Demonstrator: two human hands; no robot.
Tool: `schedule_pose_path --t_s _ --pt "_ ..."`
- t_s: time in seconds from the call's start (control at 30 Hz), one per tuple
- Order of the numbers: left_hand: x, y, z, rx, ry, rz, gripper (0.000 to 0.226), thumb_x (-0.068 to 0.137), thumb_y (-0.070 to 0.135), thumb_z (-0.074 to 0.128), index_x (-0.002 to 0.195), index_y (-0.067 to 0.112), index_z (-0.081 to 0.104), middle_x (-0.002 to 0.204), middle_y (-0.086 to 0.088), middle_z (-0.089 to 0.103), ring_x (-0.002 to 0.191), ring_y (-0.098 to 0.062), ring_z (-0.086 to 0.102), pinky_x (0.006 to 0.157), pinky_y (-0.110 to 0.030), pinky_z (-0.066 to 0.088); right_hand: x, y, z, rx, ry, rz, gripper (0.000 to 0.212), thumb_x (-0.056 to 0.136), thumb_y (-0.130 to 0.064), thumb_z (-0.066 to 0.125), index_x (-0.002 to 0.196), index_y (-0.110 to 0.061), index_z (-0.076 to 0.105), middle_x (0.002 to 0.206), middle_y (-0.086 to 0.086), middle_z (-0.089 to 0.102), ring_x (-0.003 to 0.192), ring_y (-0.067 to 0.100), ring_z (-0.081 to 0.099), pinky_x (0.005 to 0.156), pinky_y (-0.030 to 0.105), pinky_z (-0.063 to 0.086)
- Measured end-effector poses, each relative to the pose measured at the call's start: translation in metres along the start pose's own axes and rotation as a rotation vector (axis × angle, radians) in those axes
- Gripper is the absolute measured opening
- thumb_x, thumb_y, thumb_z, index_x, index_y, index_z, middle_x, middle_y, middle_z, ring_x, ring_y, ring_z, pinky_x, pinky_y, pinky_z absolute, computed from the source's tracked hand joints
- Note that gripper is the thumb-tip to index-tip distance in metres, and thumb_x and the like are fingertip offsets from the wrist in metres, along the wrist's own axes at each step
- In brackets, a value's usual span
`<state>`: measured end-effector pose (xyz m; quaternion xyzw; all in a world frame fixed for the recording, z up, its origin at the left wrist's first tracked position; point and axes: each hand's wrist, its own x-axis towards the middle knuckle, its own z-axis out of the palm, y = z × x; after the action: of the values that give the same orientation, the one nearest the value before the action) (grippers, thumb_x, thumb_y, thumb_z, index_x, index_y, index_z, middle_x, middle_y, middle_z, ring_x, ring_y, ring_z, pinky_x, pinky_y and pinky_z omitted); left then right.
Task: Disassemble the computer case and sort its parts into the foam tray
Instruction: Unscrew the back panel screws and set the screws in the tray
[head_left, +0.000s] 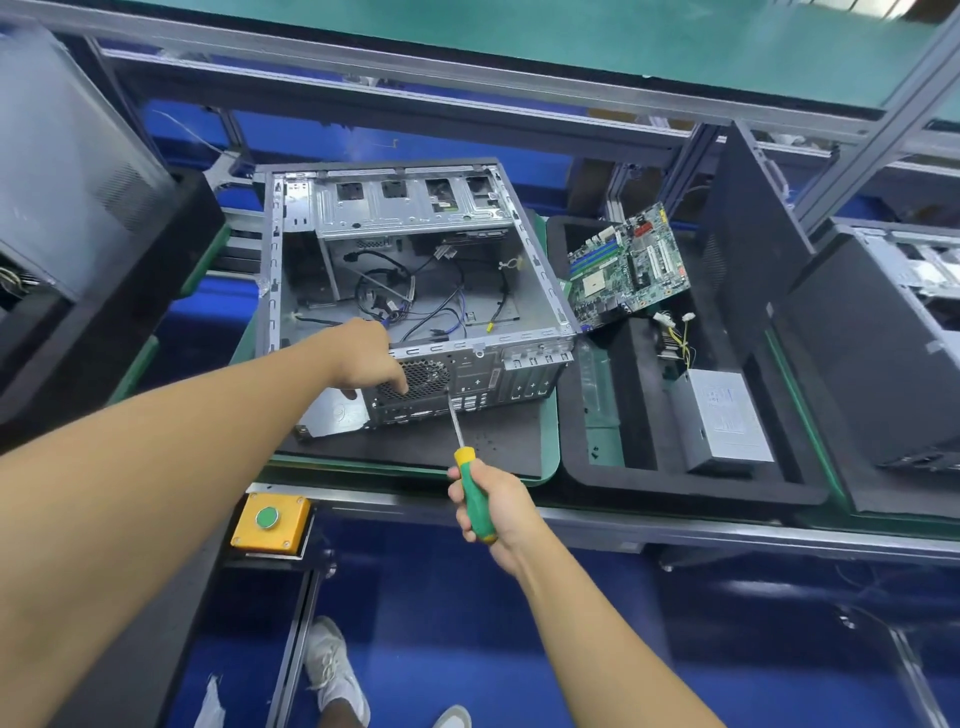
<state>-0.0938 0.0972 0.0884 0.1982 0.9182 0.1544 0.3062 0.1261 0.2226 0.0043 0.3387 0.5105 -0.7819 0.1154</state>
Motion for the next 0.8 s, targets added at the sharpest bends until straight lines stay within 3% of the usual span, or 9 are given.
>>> schedule_pose_path --t_s 0.1,0.17,0.2,0.27,0.43,0.53,0.63,0.7,0.8 --pt "0.0 -0.001 0.0 -0.007 -0.003 0.002 0.038 0.076 0.033 0.081 0.078 0.003 0.057 0.067 -0.007 0.054 0.058 -0.024 0.06 0.048 -0.026 0.054 -0.003 0.005 0.012 -0.612 0.405 -0.22 0.022 0.1 -0.035 0.051 0.098 -0.014 0.054 0.07 -0.007 0.053 0.062 0.021 0.047 0.05 0.028 0.033" --pt "-0.001 -0.001 0.0 -0.011 0.0 0.003 0.039 0.076 0.033 0.081 0.077 0.003 0.057 0.066 -0.007 0.054 0.058 -0.024 0.059 0.047 -0.025 0.052 -0.005 0.005 0.014 -0.94 0.533 -0.308 0.018 0.098 -0.039 0.054 0.096 -0.023 0.045 0.073 -0.012 0.051 0.069 0.022 0.05 0.05 0.029 0.029" --pt "-0.001 -0.001 0.0 -0.012 -0.001 0.006 0.039 0.076 0.033 0.081 0.077 0.003 0.057 0.066 -0.007 0.054 0.058 -0.024 0.059 0.048 -0.026 0.053 -0.004 0.003 0.013 -0.924 0.5 -0.321 0.018 0.098 -0.038 0.055 0.097 -0.023 0.044 0.076 -0.012 0.052 0.07 0.022 0.051 0.05 0.029 0.031" --pt "0.0 -0.001 0.0 -0.02 -0.005 0.007 0.039 0.076 0.032 0.082 0.077 0.003 0.056 0.065 -0.007 0.053 0.058 -0.024 0.057 0.05 -0.029 0.056 0.0 -0.001 0.008 -0.637 0.334 -0.274 0.017 0.098 -0.033 0.055 0.101 -0.018 0.049 0.08 -0.005 0.055 0.064 0.019 0.05 0.052 0.029 0.041" --pt "-0.001 -0.002 0.0 -0.022 -0.005 0.013 0.039 0.075 0.034 0.082 0.081 0.002 0.059 0.066 -0.007 0.055 0.061 -0.025 0.061 0.049 -0.028 0.056 0.0 -0.014 0.0 -0.009 -0.009 0.118 0.035 0.103 -0.026 0.039 0.105 -0.003 0.065 0.079 0.01 0.067 0.055 0.018 0.053 0.05 0.028 0.046" --pt "-0.001 -0.001 0.001 -0.016 0.0 0.018 0.039 0.075 0.034 0.081 0.081 0.002 0.059 0.069 -0.008 0.056 0.062 -0.025 0.062 0.049 -0.028 0.056 0.002 -0.014 -0.002 -0.035 -0.054 0.081 0.035 0.105 -0.024 0.039 0.099 -0.005 0.067 0.083 0.007 0.072 0.06 0.019 0.054 0.055 0.029 0.047" --pt "-0.001 -0.001 0.0 -0.02 0.002 0.011 0.039 0.075 0.035 0.081 0.08 0.003 0.059 0.07 -0.008 0.057 0.063 -0.025 0.063 0.047 -0.026 0.053 0.002 -0.007 -0.003 -0.373 0.166 -0.149 0.026 0.1 -0.028 0.054 0.083 -0.011 0.064 0.081 0.001 0.067 0.069 0.019 0.051 0.064 0.03 0.041" --pt "-0.001 -0.001 0.0 -0.018 0.0 0.009 0.039 0.075 0.035 0.081 0.081 0.003 0.06 0.072 -0.008 0.058 0.063 -0.026 0.065 0.045 -0.024 0.052 0.003 -0.001 -0.002 -0.399 0.234 -0.227 0.023 0.098 -0.027 0.058 0.089 -0.006 0.055 0.077 0.001 0.058 0.065 0.018 0.049 0.061 0.032 0.044" --pt "-0.001 -0.001 0.0 -0.019 -0.003 0.01 0.039 0.075 0.035 0.081 0.082 0.003 0.061 0.072 -0.008 0.057 0.062 -0.026 0.065 0.045 -0.025 0.052 0.003 0.003 0.005 -0.353 0.203 -0.195 0.021 0.098 -0.024 0.057 0.102 -0.007 0.046 0.089 0.002 0.053 0.056 0.014 0.053 0.054 0.031 0.054"
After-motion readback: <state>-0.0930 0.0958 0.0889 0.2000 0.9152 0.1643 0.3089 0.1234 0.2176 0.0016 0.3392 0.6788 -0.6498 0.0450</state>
